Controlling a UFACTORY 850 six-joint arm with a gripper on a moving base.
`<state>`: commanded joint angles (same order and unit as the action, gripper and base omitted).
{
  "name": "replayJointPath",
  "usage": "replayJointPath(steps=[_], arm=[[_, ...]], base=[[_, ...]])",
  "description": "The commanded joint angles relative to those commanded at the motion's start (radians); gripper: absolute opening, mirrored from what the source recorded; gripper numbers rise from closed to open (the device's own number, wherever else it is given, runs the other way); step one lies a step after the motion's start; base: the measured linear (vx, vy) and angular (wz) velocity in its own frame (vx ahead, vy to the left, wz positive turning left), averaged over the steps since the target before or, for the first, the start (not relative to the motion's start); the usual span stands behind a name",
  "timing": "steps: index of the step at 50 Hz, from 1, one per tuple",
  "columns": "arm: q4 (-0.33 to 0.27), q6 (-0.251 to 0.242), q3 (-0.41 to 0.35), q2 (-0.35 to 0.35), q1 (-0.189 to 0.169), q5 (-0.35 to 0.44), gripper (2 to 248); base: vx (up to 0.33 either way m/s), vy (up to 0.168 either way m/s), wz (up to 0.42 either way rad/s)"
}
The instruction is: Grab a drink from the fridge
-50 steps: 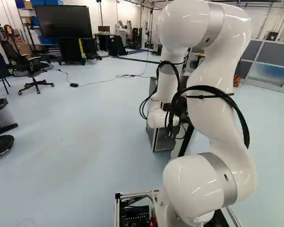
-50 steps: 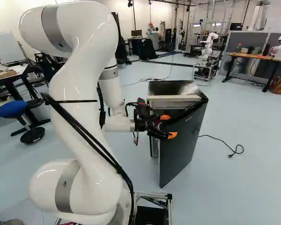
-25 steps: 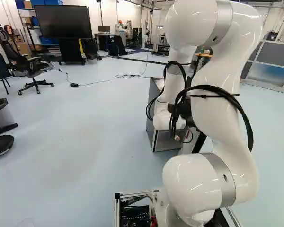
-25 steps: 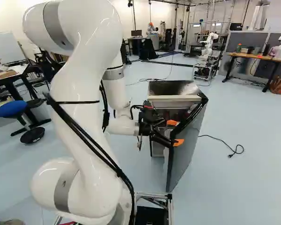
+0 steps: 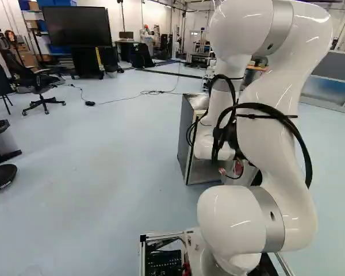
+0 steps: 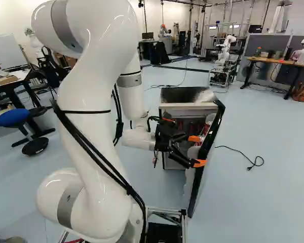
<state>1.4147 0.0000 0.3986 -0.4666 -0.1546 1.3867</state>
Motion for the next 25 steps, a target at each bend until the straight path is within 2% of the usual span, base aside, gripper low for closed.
replayJointPath(steps=[25], arm=[[0.021, 0.0, 0.019, -0.008, -0.136, 0.0, 247]], base=[[0.0, 0.0, 0.0]])
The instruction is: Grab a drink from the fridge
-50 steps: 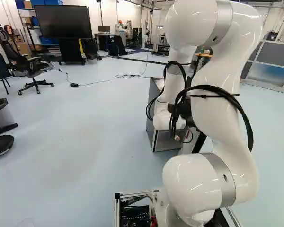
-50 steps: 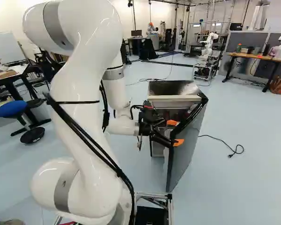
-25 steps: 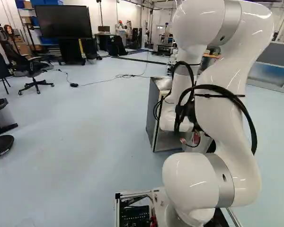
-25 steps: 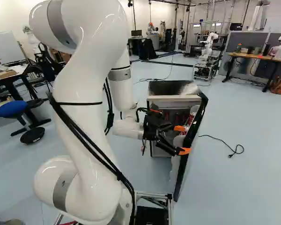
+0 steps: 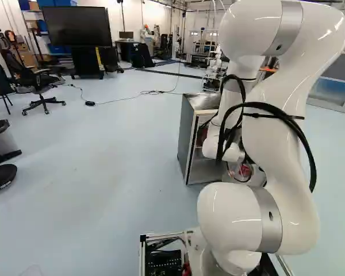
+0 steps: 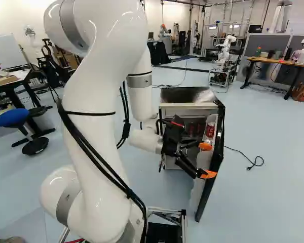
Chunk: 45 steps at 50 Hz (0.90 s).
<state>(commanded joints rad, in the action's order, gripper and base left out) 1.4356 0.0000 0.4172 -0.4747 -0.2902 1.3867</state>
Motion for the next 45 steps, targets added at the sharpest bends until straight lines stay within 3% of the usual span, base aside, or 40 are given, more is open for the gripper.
replayJointPath(steps=[22, 45], arm=[[0.0, 0.0, 0.083, -0.038, -0.134, 0.0, 247], [0.0, 0.0, 0.21, -0.099, -0.21, 0.0, 247]], base=[[0.0, 0.0, 0.0], [0.0, 0.0, 0.0]])
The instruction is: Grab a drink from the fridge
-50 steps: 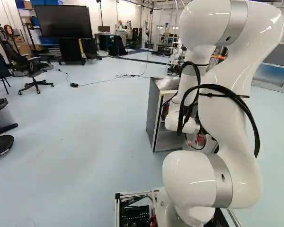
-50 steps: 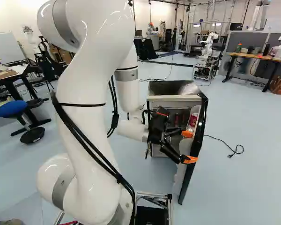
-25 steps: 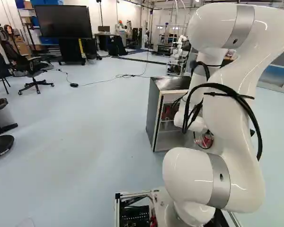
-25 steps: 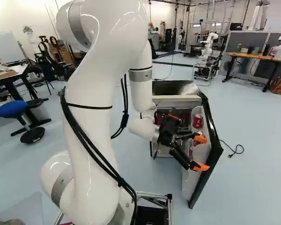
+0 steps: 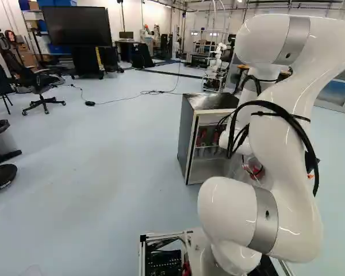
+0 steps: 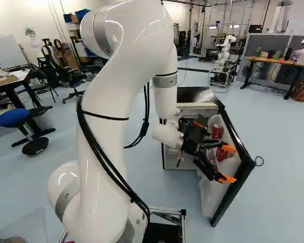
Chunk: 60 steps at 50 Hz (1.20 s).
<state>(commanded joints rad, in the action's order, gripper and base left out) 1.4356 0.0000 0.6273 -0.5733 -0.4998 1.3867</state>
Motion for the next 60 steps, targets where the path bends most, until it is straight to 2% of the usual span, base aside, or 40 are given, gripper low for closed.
replayJointPath(steps=[36, 60], arm=[[0.0, 0.0, 0.218, -0.108, -0.074, 0.0, 247], [0.0, 0.0, 0.367, -0.185, -0.11, 0.0, 247]], base=[[0.0, 0.0, 0.0], [0.0, 0.0, 0.0]])
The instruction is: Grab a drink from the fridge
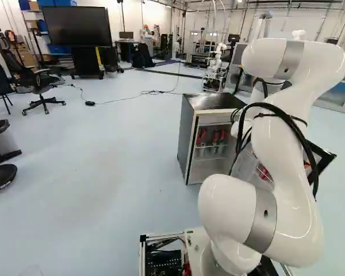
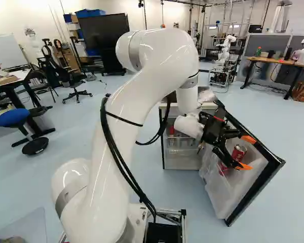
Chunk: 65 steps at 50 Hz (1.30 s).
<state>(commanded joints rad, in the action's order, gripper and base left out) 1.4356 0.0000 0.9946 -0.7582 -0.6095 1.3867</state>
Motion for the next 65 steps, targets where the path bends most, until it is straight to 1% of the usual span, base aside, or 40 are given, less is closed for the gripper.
replayJointPath(steps=[12, 20, 40, 65], arm=[[-0.001, 0.0, 0.072, -0.037, -0.015, 0.0, 247], [-0.033, 0.0, 0.051, -0.026, -0.017, 0.0, 247], [-0.198, 0.0, -0.076, 0.043, -0.022, 0.0, 247], [-0.423, 0.0, -0.22, 0.128, -0.044, 0.0, 247]], base=[[0.0, 0.0, 0.0], [0.0, 0.0, 0.0], [0.0, 0.0, 0.0], [0.0, 0.0, 0.0]])
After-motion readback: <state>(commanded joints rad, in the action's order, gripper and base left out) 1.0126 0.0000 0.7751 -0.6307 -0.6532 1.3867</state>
